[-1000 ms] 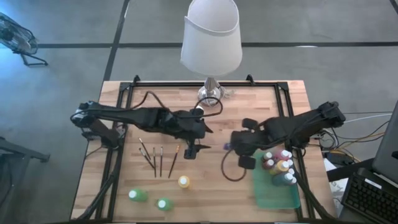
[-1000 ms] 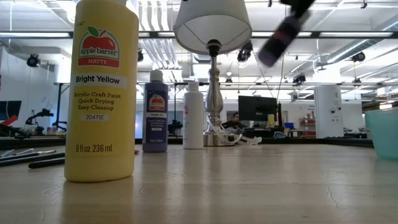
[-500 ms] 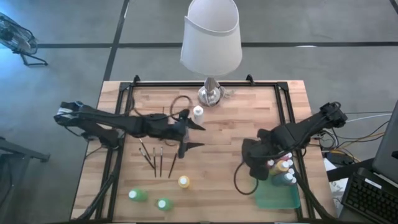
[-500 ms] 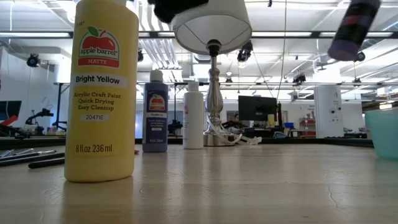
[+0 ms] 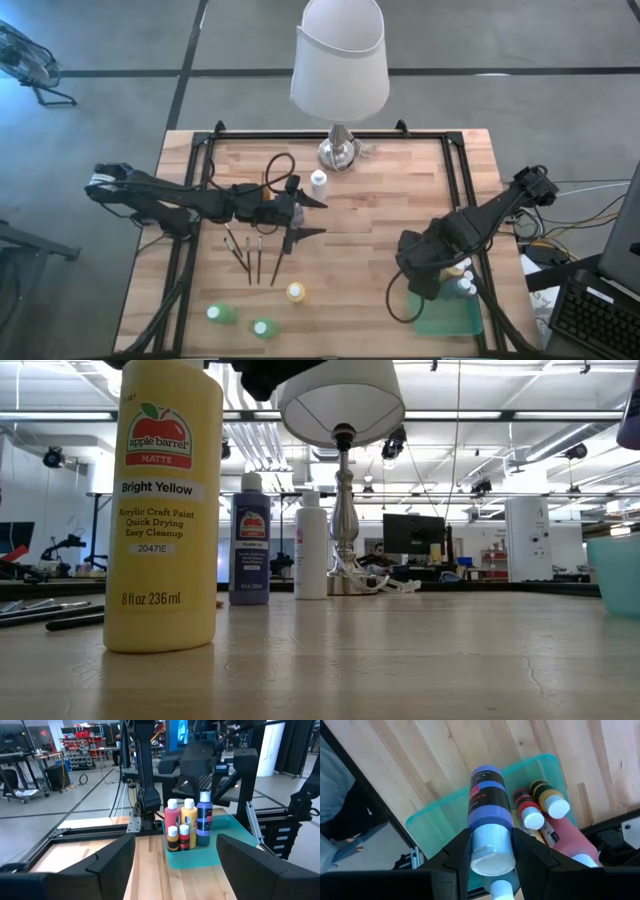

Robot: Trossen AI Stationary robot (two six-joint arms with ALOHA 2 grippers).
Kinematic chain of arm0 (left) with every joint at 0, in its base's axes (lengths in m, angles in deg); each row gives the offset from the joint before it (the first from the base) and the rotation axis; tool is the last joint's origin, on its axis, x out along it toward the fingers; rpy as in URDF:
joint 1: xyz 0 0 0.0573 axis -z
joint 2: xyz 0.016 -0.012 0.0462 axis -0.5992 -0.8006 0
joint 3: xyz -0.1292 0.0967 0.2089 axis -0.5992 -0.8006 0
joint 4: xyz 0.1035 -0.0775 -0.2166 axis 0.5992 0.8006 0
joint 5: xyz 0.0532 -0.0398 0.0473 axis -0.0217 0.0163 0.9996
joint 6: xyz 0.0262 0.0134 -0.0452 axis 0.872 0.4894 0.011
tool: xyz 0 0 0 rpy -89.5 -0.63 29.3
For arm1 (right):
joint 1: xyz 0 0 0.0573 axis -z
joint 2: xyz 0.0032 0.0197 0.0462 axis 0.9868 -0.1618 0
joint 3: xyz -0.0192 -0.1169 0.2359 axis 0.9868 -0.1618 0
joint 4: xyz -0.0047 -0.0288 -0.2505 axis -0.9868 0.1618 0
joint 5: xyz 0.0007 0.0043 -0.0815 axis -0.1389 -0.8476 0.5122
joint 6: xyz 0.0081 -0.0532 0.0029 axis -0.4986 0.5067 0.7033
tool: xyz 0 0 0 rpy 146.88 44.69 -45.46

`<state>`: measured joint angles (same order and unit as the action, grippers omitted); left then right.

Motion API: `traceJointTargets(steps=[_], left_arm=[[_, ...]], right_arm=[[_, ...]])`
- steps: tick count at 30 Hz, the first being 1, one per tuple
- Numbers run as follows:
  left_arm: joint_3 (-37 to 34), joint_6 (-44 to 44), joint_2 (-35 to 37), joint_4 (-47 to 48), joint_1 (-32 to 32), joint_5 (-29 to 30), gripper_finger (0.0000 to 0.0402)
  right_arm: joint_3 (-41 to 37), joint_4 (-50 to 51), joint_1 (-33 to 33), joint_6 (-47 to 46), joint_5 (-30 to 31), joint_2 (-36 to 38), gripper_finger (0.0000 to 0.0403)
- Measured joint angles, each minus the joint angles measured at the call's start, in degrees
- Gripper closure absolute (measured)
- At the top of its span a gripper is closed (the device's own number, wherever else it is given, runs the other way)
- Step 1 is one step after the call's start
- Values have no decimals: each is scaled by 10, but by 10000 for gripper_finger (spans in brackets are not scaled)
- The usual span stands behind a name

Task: Pick & Place Paint Supplies
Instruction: Put the purple paint bottle into the green bin

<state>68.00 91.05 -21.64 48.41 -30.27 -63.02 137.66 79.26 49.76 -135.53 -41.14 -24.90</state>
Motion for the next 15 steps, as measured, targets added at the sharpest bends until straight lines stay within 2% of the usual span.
traceJointTargets(steps=[6,9,15], left_arm=[[0,-4,0,1,0,0,117],[0,-5,0,1,0,0,117],[0,-17,0,6,0,-1,117]], right_arm=[[-5,3,-19,10,-28,-25,291],[-5,4,-26,56,-48,-49,291],[-5,4,-43,155,-47,-87,291]])
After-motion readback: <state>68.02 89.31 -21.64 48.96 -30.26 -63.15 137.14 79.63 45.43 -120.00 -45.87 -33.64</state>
